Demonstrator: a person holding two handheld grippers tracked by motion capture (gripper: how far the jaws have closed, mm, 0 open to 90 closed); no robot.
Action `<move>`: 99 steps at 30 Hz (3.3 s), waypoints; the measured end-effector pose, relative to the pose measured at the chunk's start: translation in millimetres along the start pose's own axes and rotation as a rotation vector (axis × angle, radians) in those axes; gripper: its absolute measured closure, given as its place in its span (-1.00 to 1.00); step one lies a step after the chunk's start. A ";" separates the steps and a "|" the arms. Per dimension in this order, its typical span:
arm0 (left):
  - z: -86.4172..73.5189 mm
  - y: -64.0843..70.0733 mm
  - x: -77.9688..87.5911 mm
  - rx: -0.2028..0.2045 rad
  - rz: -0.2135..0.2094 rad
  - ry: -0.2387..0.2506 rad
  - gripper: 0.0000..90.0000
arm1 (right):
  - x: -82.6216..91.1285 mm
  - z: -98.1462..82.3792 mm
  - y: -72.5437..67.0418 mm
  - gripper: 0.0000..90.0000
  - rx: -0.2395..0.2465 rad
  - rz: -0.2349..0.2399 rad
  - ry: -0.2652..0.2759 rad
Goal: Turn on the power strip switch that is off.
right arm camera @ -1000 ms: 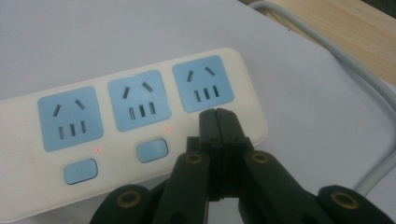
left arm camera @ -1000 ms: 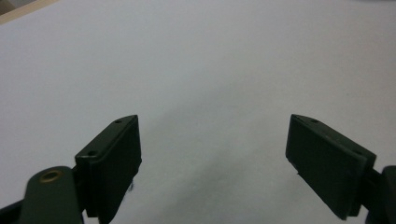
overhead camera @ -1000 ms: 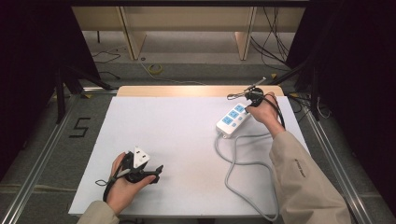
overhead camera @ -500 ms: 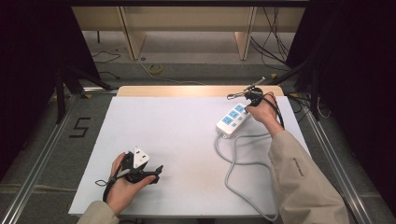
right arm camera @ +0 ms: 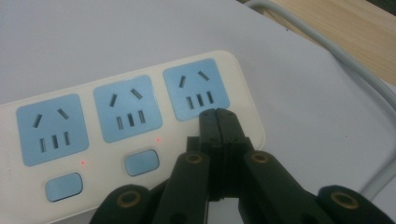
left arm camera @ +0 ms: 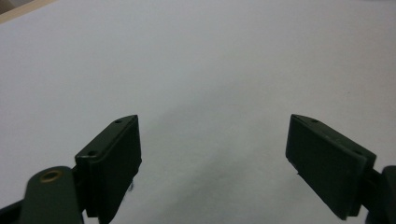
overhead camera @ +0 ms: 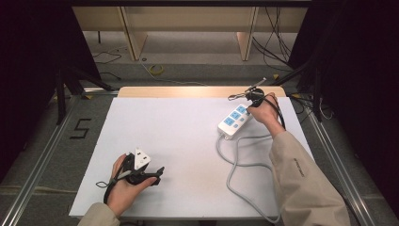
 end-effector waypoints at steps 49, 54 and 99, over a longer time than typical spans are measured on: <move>-1.0 -1.3 0.0 -0.003 0.002 -0.004 -0.60 | -6.4 1.3 -4.3 1.00 0.014 -0.030 -0.018; -1.1 -1.3 0.1 -0.004 0.001 -0.005 -0.60 | -6.9 2.0 -5.5 1.00 0.016 -0.038 -0.025; -2.2 -1.2 1.9 -0.001 0.009 -0.002 -0.60 | -8.4 1.4 -5.9 1.00 -0.007 -0.042 -0.023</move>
Point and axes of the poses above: each handheld gripper's, and its own axes: x roughly backward along the jaws, z roughly out of its top, y roughly to its right, the point moved 2 cm from there along -x, roughly forward along the jaws
